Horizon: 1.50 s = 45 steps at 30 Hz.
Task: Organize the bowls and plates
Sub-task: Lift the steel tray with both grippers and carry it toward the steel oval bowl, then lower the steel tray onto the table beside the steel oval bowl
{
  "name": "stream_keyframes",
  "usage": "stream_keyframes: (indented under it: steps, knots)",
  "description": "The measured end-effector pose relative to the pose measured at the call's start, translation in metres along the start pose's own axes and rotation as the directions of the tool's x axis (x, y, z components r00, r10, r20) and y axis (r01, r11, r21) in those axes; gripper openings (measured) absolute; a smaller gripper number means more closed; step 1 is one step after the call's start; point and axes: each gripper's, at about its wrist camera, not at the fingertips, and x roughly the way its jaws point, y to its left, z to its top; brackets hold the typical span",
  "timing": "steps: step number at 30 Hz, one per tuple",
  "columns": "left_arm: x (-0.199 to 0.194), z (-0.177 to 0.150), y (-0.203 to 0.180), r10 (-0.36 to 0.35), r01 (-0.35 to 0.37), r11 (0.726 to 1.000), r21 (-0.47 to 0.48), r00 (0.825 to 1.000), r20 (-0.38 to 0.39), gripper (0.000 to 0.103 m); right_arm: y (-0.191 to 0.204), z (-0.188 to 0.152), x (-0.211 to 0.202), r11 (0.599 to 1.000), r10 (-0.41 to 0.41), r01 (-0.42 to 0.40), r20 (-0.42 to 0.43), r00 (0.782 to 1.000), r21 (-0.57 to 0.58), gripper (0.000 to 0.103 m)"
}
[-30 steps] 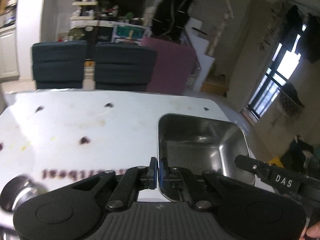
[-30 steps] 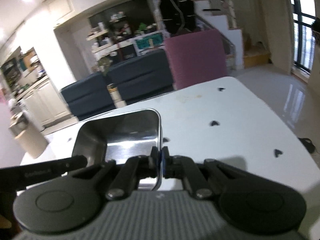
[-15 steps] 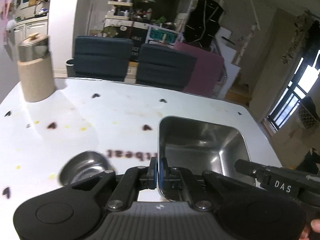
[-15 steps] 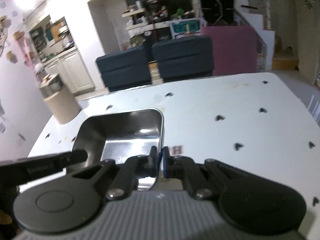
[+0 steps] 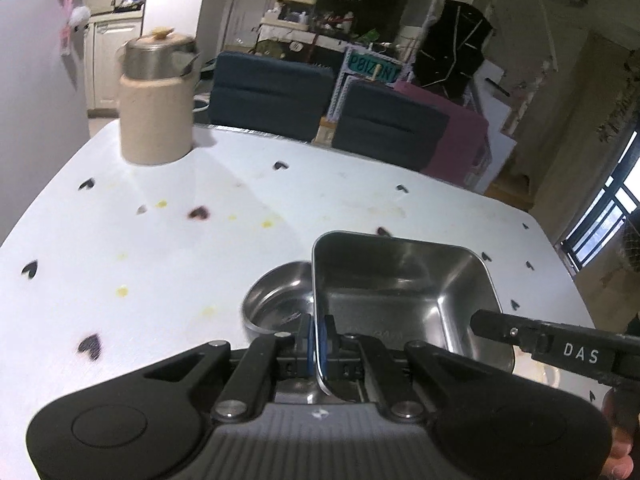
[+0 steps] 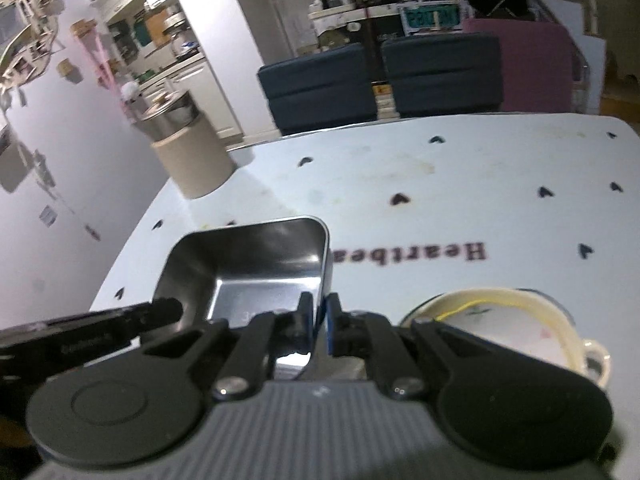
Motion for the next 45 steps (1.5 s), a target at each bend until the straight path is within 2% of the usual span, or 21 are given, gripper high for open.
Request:
stream_keyframes:
  steps: [10, 16, 31, 45]
  knots:
    - [-0.006, -0.018, 0.038, 0.016, -0.017, 1.000, -0.015, 0.999, -0.040, 0.003, 0.025, -0.020, 0.015, 0.999, 0.036, -0.038, -0.086, 0.996, -0.015, 0.009]
    - [-0.003, -0.026, 0.055, 0.026, -0.029, 0.999, -0.036, 0.997, -0.070, 0.003, 0.035, -0.018, 0.035, 0.997, 0.070, -0.073, -0.138, 0.988, -0.021, 0.011]
    - [0.006, -0.030, 0.058, 0.074, -0.076, 0.997, -0.006, 0.989, -0.124, 0.003, 0.042, -0.021, 0.060, 0.997, 0.079, -0.081, -0.198, 0.977, -0.002, 0.011]
    - [0.023, -0.041, 0.069, 0.150, -0.146, 0.989, 0.038, 0.968, -0.202, 0.008, 0.063, -0.026, 0.066, 0.992, 0.093, -0.109, -0.230, 0.969, -0.058, 0.016]
